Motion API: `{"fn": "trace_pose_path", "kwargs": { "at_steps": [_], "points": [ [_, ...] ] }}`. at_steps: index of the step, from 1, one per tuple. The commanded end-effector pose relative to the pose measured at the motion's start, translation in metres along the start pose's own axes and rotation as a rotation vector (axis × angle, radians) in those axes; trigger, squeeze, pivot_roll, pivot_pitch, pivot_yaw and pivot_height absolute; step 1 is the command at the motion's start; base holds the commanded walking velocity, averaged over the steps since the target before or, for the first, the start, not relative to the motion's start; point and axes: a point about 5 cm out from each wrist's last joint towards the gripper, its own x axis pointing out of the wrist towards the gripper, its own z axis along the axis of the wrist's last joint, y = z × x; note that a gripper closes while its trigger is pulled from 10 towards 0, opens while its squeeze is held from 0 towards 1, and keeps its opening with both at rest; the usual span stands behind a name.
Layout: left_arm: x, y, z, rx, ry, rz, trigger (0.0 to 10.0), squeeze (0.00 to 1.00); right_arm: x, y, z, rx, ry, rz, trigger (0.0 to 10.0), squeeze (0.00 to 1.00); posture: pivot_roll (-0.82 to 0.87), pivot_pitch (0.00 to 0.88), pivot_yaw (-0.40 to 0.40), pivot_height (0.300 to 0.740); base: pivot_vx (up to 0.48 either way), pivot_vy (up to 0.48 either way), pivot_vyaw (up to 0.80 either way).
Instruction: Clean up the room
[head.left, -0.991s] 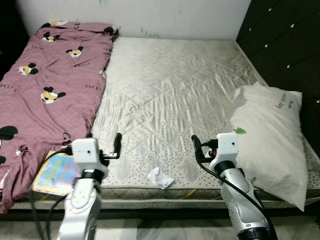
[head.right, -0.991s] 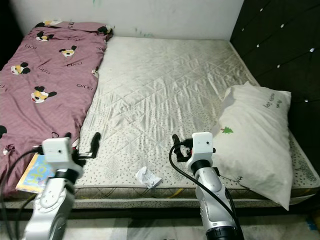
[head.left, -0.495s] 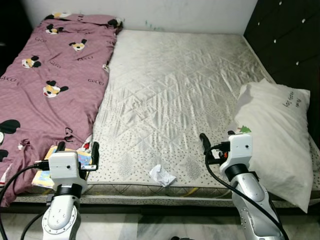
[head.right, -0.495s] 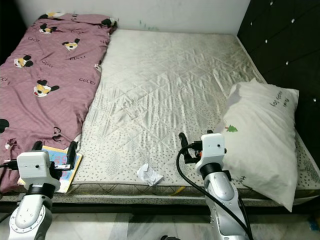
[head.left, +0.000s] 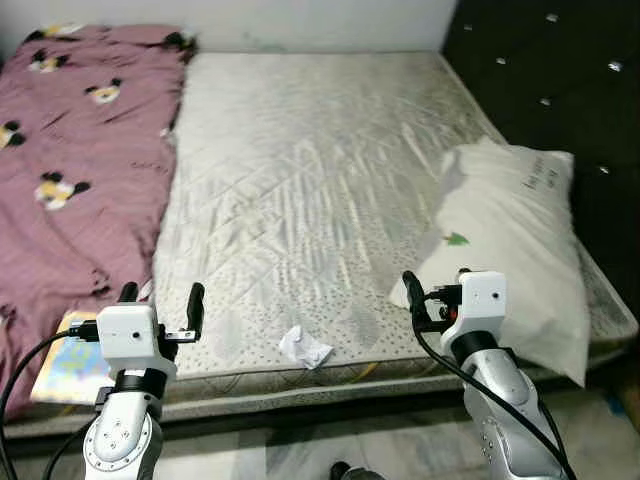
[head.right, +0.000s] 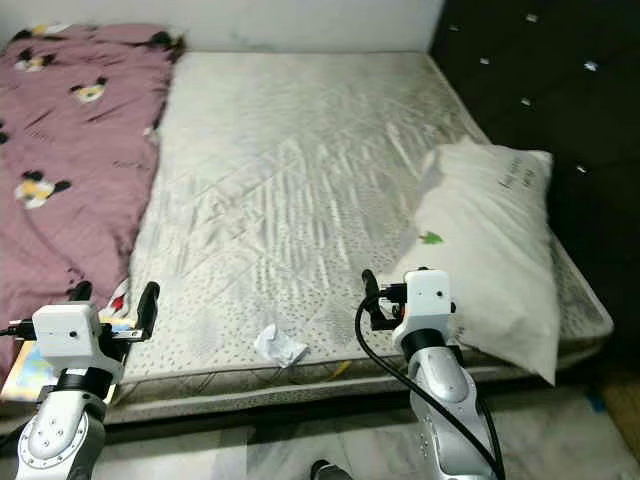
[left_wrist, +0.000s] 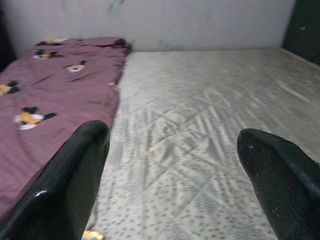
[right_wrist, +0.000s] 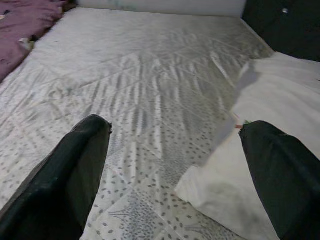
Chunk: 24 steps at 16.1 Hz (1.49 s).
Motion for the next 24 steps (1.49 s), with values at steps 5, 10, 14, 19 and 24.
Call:
{"fn": "trace_pose_path", "kwargs": {
  "at_steps": [5,10,14,19,24],
  "points": [
    [0.002,-0.001,-0.001,-0.004,-0.01,-0.012,10.0,0.0,0.0,0.004,0.001,0.034,-0.032,-0.02,10.0,0.0,0.04,0.086,0.019,0.74,0.0,0.0,-0.32],
    [0.032,-0.011,0.002,0.01,-0.058,0.009,10.0,0.0,0.03,0.014,0.011,0.04,-0.083,0.017,10.0,0.0,0.05,0.0,0.013,0.74,0.0,0.0,0.0],
    [0.04,-0.01,-0.003,0.011,-0.057,0.036,10.0,0.0,0.042,0.014,0.011,0.045,-0.094,0.024,10.0,0.0,0.05,0.0,0.01,0.74,0.0,0.0,0.0],
    [0.042,-0.016,-0.006,0.0,-0.06,0.015,10.0,0.0,0.043,0.024,0.007,0.021,-0.096,0.064,10.0,0.0,0.06,0.0,0.004,0.74,0.0,0.0,0.41],
    [0.035,-0.014,-0.009,-0.001,-0.052,0.008,10.0,0.0,0.033,0.019,0.0,0.032,-0.083,0.046,10.0,0.0,0.05,0.01,-0.007,0.74,0.0,0.0,0.16]
  ]
}}
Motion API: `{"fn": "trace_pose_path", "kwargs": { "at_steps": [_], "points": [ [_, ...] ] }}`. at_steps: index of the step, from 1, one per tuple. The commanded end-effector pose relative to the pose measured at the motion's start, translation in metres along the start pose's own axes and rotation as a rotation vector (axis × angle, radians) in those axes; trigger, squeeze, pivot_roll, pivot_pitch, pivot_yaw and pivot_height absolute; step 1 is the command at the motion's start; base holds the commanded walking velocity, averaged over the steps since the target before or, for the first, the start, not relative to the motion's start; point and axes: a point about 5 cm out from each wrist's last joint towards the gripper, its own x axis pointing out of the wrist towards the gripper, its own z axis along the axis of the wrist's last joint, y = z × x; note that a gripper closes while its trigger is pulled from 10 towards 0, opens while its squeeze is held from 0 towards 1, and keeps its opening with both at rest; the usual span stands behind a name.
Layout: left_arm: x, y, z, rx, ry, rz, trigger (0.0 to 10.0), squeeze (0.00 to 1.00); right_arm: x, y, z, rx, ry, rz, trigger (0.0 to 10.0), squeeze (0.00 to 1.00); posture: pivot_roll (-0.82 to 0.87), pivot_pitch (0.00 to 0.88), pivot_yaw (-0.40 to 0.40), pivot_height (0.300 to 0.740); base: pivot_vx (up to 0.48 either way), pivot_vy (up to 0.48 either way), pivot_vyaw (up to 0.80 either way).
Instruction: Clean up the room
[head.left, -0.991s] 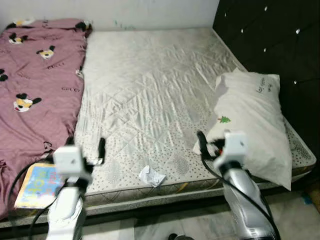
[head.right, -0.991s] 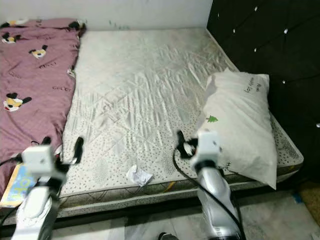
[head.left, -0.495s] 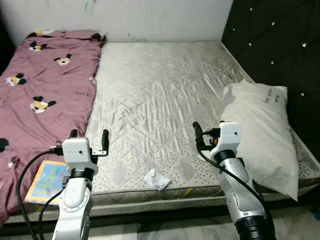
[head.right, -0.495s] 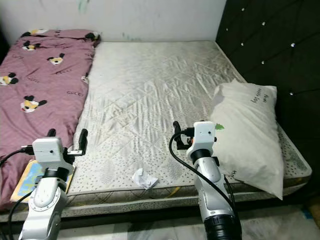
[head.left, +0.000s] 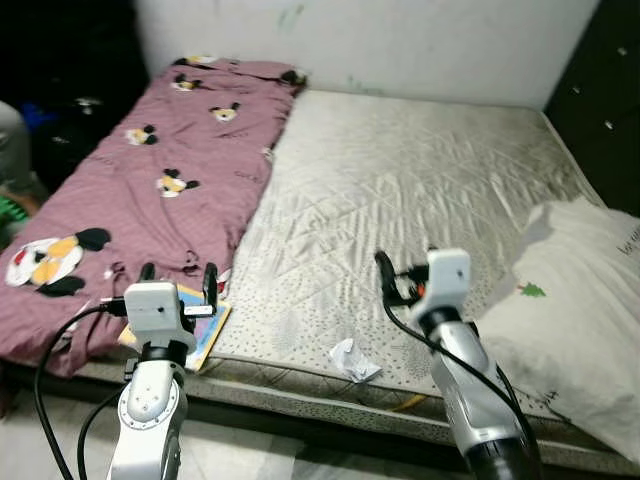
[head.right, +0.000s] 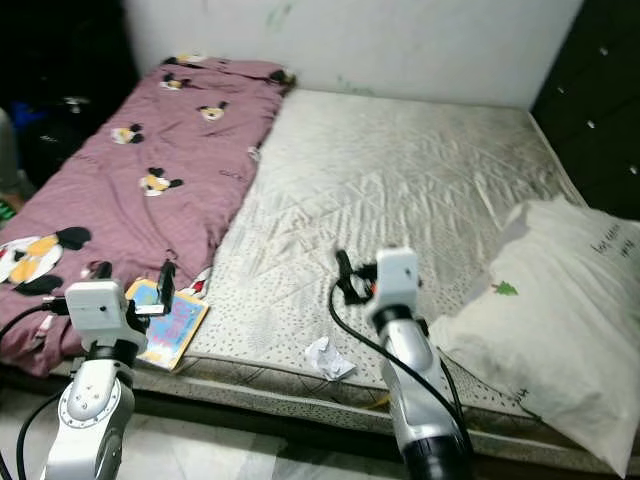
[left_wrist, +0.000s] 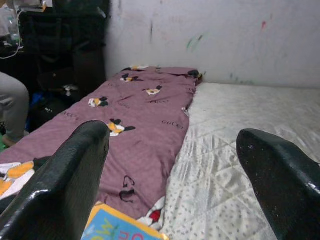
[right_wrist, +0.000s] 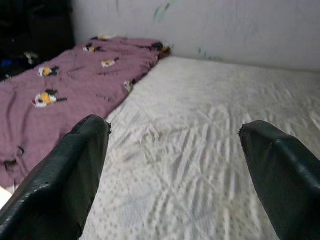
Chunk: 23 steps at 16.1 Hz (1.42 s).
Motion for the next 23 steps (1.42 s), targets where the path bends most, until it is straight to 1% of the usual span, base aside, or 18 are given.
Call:
{"fn": "trace_pose_path", "kwargs": {
  "at_steps": [1,7,14,16,18,23],
  "points": [
    [-0.001,0.0,0.002,-0.002,-0.005,-0.011,10.0,0.0,-0.001,-0.005,0.005,-0.005,-0.016,-0.024,10.0,0.0,0.05,0.018,-0.008,0.74,0.0,0.0,0.0],
    [-0.004,0.001,0.005,-0.034,0.015,-0.02,10.0,0.0,-0.013,-0.006,0.002,-0.002,0.001,-0.04,10.0,0.0,0.05,0.097,-0.005,0.74,0.0,0.0,0.0],
    [-0.006,-0.002,0.006,-0.039,0.034,-0.039,10.0,0.0,-0.015,-0.005,0.003,-0.002,0.014,-0.028,10.0,0.0,0.05,0.112,-0.009,0.735,0.0,0.0,0.0],
    [-0.007,-0.002,0.005,-0.045,0.041,-0.039,10.0,0.0,-0.016,-0.005,0.003,-0.001,0.016,-0.025,10.0,0.0,0.05,0.118,-0.009,0.715,0.0,0.0,0.0],
    [-0.006,-0.003,0.005,-0.048,0.047,-0.041,10.0,0.0,-0.016,-0.004,0.004,-0.002,0.017,-0.022,10.0,0.0,0.04,0.123,-0.011,0.685,0.0,0.0,0.0],
    [-0.006,-0.001,0.006,-0.033,0.046,-0.019,10.0,0.0,-0.016,-0.003,0.003,-0.001,0.022,-0.015,10.0,0.0,0.04,0.129,-0.011,0.62,0.0,0.0,0.0]
  ]
}}
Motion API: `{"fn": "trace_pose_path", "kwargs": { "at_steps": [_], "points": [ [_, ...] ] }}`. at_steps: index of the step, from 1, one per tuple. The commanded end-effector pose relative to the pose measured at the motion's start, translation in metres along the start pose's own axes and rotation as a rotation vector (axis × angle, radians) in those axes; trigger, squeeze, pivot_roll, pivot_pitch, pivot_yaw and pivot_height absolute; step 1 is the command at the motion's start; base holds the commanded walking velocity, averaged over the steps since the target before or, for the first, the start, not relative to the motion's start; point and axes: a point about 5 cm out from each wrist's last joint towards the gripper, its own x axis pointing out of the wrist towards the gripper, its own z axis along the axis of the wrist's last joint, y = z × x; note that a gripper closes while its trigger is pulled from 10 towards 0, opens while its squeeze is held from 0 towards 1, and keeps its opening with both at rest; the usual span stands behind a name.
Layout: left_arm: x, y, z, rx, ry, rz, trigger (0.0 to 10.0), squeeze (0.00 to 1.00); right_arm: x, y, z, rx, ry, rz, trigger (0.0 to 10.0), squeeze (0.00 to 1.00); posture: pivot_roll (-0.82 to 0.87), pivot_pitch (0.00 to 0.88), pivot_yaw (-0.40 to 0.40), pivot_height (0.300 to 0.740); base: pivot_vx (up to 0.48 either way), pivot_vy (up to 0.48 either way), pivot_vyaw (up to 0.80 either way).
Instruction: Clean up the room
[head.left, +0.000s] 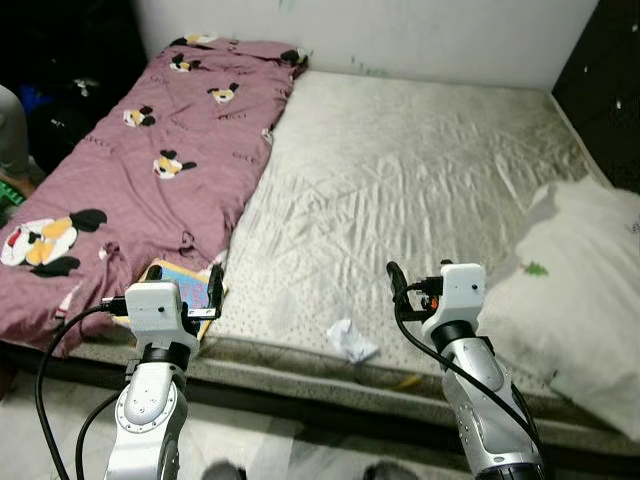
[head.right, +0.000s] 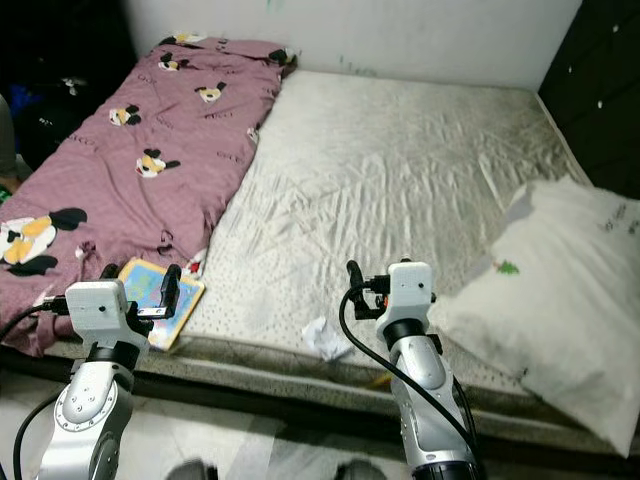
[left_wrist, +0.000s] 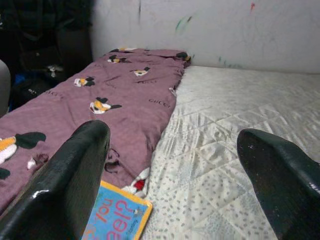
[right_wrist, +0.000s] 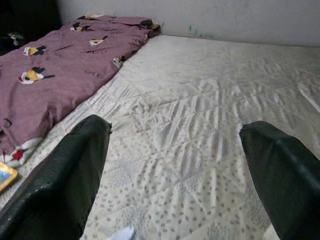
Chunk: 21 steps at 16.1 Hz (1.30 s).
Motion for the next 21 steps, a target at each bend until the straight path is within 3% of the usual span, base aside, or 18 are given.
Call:
{"fn": "trace_pose_path", "kwargs": {
  "at_steps": [1,16,21],
  "points": [
    [-0.0021,0.0016,-0.0026,0.001,0.021,0.012,10.0,0.0,-0.0008,0.0015,0.0009,-0.002,0.002,0.012,10.0,0.0,0.05,0.131,-0.012,0.605,0.0,0.0,0.0],
    [-0.0014,-0.005,-0.0024,-0.011,0.025,-0.033,10.0,0.0,0.0007,0.0012,-0.0006,-0.018,0.018,0.025,10.0,0.0,0.04,0.131,-0.02,0.6,0.0,0.0,0.0],
    [-0.0006,-0.0066,-0.0016,-0.004,0.023,-0.048,10.0,0.0,0.0012,0.0027,-0.0001,-0.021,0.017,0.034,10.0,0.0,0.04,0.141,-0.023,0.556,0.0,0.0,0.0]
  ]
}}
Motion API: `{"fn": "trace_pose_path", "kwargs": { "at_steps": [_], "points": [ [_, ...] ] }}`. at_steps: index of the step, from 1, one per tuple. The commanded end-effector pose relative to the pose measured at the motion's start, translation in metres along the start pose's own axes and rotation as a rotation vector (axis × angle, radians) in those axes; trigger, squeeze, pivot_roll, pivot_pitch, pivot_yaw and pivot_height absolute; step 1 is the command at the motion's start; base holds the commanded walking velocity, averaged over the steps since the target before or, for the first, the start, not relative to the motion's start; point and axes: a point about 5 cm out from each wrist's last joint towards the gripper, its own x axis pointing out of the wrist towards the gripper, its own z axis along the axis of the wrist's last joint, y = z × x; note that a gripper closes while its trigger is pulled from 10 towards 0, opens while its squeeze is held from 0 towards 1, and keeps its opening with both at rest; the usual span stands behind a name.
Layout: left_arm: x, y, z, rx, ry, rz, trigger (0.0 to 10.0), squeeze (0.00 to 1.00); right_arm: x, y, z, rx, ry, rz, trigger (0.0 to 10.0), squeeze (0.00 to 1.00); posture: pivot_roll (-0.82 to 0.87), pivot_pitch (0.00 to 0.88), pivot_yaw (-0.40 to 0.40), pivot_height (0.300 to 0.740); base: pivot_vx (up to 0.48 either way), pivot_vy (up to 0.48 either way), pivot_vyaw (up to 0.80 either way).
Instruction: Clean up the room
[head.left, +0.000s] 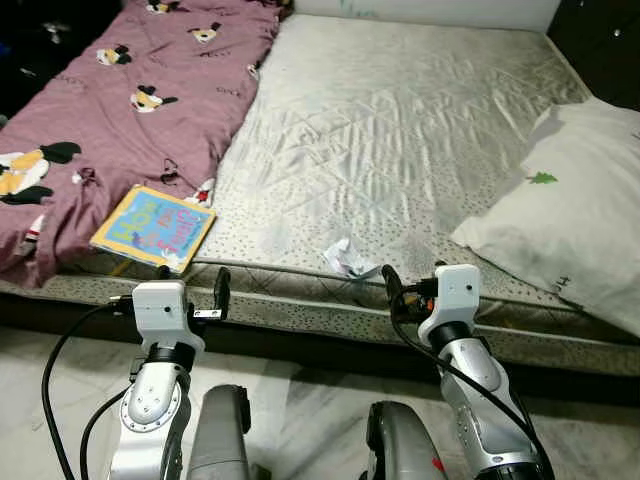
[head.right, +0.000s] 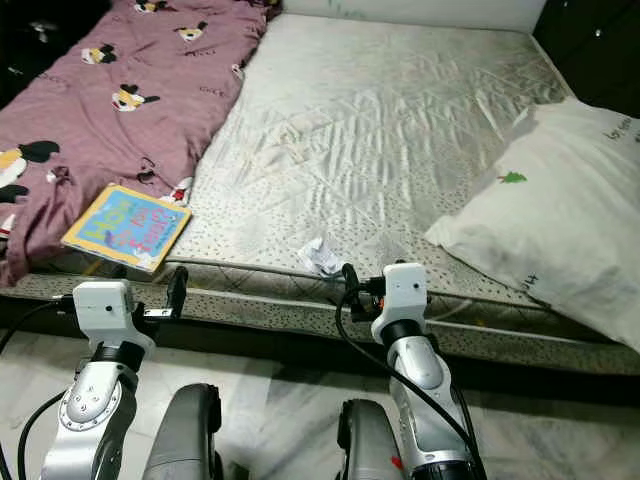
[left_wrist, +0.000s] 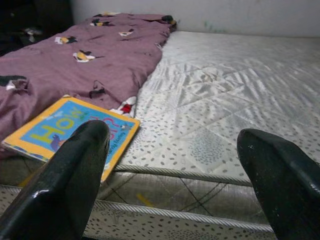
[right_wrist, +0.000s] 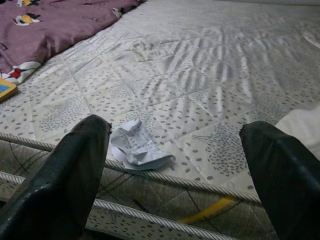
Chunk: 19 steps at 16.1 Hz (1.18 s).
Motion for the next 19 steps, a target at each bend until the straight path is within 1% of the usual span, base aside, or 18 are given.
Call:
{"fn": "trace_pose_path", "kwargs": {
  "at_steps": [1,5,6,13,16,19],
  "points": [
    [0.0002,-0.0013,0.001,0.005,0.001,-0.018,10.0,0.0,0.0002,0.0019,0.0007,-0.019,0.0,0.012,10.0,0.0,0.04,0.143,-0.021,0.556,0.0,0.0,0.0],
    [0.001,-0.0019,0.001,-0.001,0.0,-0.026,10.0,0.0,0.0005,0.002,0.0,-0.005,0.001,0.011,10.0,0.0,0.04,0.143,-0.019,0.556,0.0,0.0,0.0],
    [0.0008,-0.0023,0.0014,-0.002,-0.005,-0.031,10.0,0.0,0.0005,0.0021,0.0,-0.006,0.002,0.011,10.0,0.0,0.04,0.143,-0.019,0.556,0.259,0.0,0.0],
    [-0.0004,-0.003,0.0017,-0.002,-0.009,-0.043,10.0,0.0,0.0001,0.0027,-0.0011,-0.013,0.006,0.007,10.0,0.0,0.05,0.133,-0.016,0.556,0.32,0.0,0.0],
    [0.0007,-0.0026,0.003,0.0,-0.013,-0.047,10.0,0.0,0.0024,0.0004,0.0001,-0.011,0.006,-0.01,10.0,0.0,0.05,0.145,-0.014,0.556,0.335,0.0,0.0],
    [0.001,-0.0029,0.0013,0.001,-0.003,-0.055,10.0,0.0,0.0019,0.0015,-0.0011,-0.01,0.007,-0.009,10.0,0.0,0.05,0.145,-0.01,0.556,0.405,0.0,0.0]
  ]
}}
